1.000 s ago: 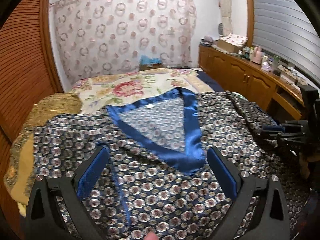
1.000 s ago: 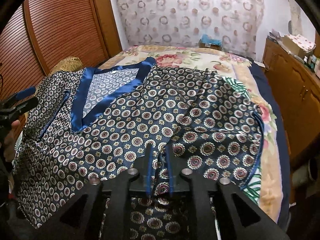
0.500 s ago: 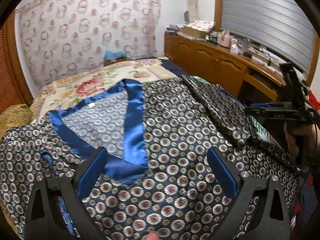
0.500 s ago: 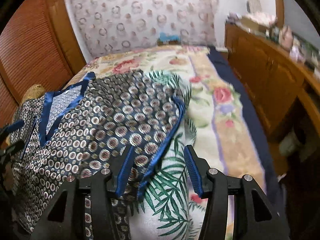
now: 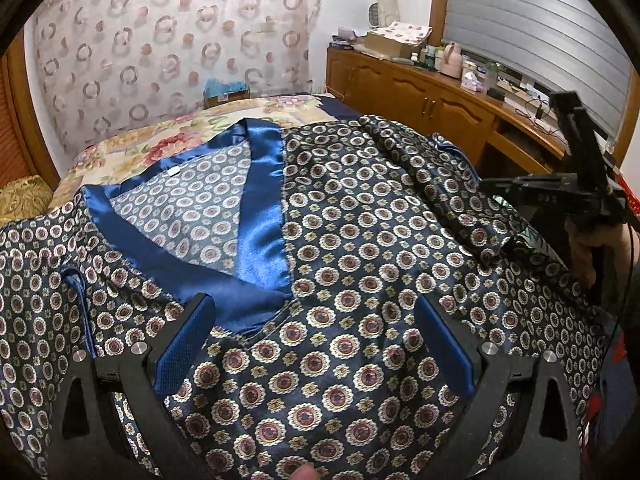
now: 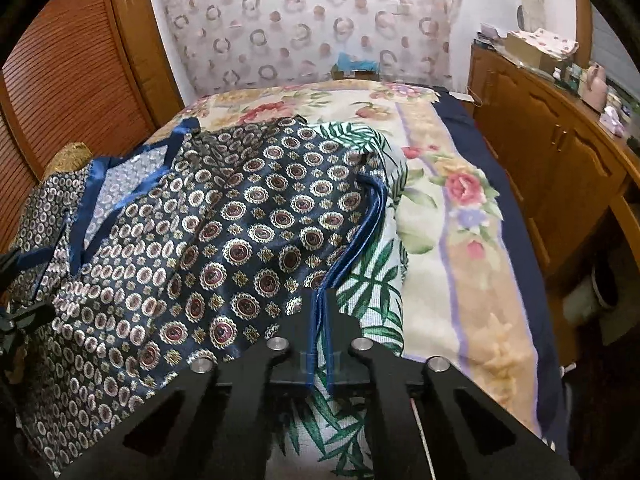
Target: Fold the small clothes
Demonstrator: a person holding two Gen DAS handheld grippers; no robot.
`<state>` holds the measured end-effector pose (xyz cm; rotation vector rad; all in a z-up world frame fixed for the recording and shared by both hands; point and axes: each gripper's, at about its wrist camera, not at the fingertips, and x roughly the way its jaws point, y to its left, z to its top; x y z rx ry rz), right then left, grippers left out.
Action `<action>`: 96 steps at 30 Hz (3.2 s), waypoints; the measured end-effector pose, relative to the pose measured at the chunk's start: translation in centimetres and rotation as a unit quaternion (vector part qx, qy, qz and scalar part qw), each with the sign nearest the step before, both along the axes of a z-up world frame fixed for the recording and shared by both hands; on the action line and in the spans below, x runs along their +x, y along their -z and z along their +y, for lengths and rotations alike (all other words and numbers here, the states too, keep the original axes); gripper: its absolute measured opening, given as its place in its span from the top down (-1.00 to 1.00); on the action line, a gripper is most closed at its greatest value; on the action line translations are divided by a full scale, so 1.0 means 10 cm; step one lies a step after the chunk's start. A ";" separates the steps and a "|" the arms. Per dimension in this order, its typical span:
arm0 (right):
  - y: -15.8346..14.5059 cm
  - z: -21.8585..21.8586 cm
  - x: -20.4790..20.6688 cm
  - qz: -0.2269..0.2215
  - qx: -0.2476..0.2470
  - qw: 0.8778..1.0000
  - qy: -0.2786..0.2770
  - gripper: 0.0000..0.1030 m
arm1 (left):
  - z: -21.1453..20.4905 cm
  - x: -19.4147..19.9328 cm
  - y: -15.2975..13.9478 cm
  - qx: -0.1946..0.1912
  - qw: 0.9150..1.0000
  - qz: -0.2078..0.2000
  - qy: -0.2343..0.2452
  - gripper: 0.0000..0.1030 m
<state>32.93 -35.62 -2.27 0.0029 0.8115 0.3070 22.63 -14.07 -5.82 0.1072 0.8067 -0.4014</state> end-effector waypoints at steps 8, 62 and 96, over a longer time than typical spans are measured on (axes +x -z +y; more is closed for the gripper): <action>-0.47 0.40 -0.05 -0.054 0.022 0.996 -0.072 0.99 | 0.22 0.02 -0.04 -0.013 1.000 -0.003 -0.023 -0.94; 0.07 0.91 0.95 -0.023 -0.046 0.998 -0.040 0.03 | 2.80 0.50 -0.19 -0.014 0.973 -0.004 -0.231 0.14; 0.05 0.87 0.97 -0.025 -0.063 0.997 -0.035 -0.12 | 2.56 0.58 -0.28 -0.010 0.979 -0.027 -0.200 0.88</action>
